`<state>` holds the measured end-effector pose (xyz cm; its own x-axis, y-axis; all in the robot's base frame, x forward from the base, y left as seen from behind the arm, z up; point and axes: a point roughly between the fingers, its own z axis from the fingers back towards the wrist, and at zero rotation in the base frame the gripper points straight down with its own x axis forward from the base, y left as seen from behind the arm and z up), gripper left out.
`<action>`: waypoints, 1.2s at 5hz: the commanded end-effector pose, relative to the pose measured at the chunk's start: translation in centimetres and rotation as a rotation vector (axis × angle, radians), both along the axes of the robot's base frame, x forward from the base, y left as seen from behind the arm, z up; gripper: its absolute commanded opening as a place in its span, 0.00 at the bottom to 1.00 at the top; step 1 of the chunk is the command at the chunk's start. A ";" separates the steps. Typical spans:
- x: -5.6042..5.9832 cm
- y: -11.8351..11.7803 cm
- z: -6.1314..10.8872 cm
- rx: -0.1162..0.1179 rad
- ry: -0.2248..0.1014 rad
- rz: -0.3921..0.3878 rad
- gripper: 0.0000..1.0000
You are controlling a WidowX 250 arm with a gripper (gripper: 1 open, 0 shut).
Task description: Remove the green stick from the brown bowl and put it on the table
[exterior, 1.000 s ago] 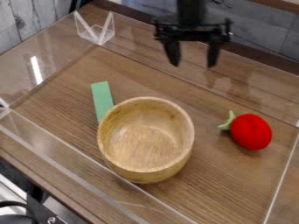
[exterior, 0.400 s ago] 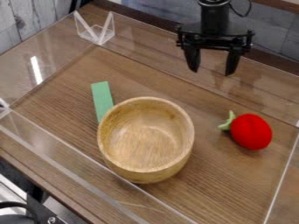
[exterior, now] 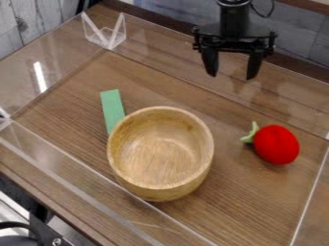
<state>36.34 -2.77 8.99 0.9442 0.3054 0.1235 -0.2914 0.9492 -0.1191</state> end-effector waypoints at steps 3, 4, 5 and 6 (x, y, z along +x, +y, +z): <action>1.2 0.2 1.7 0.017 -0.060 0.002 1.00; 1.0 -0.1 1.5 0.020 -0.053 -0.004 1.00; 0.9 -0.2 1.4 0.024 -0.049 -0.007 1.00; 0.8 -0.3 1.2 0.026 -0.046 -0.008 1.00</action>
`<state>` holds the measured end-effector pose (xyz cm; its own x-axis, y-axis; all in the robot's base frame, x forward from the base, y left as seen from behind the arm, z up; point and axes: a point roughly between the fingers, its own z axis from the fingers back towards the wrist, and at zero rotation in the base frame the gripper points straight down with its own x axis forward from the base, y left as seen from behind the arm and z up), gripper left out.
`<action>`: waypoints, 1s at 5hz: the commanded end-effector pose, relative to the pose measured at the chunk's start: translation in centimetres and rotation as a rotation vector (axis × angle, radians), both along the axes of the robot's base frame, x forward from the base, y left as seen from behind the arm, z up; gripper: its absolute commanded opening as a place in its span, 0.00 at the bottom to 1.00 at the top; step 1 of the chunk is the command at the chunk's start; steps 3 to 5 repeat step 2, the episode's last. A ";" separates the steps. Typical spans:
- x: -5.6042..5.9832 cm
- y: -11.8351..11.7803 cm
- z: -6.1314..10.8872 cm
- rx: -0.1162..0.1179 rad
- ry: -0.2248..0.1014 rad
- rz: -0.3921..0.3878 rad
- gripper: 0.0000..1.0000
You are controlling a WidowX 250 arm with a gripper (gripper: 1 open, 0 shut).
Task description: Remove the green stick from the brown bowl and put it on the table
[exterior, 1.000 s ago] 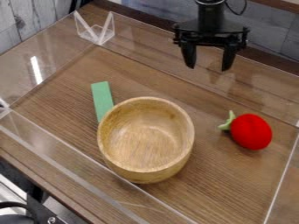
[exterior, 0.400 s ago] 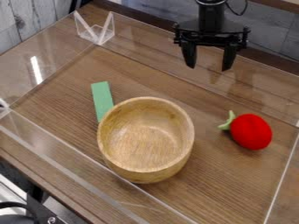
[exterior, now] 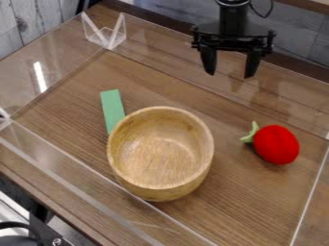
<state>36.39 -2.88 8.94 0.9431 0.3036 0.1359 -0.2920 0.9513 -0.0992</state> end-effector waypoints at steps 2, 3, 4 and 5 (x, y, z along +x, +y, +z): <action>0.9 -0.1 1.1 0.008 -0.038 -0.002 1.00; 0.9 -0.1 1.1 0.008 -0.038 -0.002 1.00; 0.9 -0.1 1.1 0.008 -0.038 -0.002 1.00; 0.9 -0.1 1.1 0.008 -0.038 -0.002 1.00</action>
